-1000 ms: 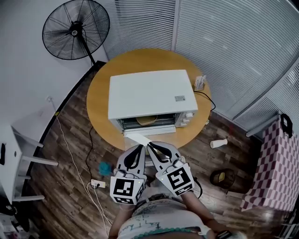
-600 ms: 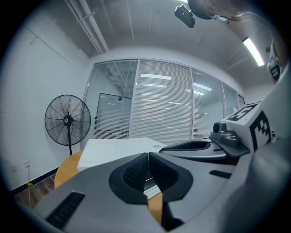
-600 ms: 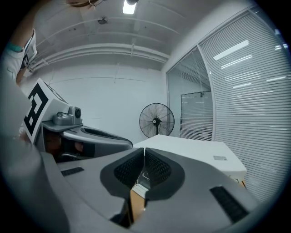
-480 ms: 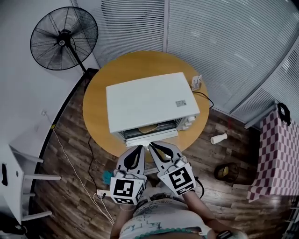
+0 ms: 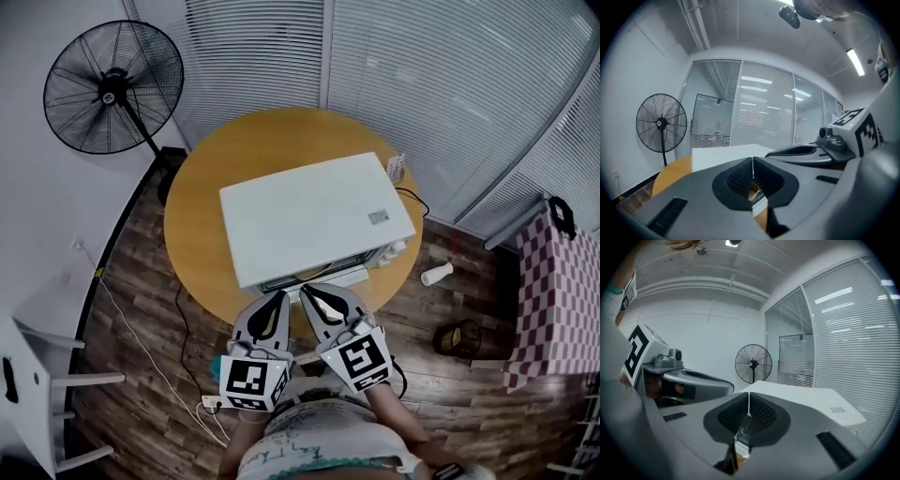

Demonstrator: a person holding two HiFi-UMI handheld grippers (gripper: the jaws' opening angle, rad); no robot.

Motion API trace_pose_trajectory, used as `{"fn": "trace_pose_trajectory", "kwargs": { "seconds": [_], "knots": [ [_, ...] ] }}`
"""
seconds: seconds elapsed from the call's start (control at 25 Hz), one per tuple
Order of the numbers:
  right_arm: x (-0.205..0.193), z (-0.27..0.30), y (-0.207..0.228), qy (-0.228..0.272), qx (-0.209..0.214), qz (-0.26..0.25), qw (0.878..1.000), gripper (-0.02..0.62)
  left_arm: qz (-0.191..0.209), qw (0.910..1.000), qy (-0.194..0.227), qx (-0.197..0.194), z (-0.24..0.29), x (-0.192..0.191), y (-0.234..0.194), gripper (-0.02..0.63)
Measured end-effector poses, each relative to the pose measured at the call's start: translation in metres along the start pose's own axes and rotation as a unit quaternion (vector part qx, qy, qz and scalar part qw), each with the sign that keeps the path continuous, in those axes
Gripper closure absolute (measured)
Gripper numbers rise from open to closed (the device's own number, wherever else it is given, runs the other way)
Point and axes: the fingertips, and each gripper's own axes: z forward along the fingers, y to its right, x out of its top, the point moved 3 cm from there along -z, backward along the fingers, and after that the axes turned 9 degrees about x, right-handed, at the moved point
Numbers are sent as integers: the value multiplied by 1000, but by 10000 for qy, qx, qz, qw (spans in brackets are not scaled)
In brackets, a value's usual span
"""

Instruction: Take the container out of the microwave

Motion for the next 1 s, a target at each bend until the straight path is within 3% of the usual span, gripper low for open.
{"fn": "trace_pose_trajectory", "kwargs": {
  "seconds": [0.52, 1.0],
  "knots": [
    [3, 50, -18, -17, -293, 102, 9995, 598, 74, 9993, -70, -369, 5, -8, -55, 591],
    [5, 46, 8, 60, -149, 54, 9999, 602, 21, 9998, -97, -182, 24, -5, -44, 591]
  ]
}}
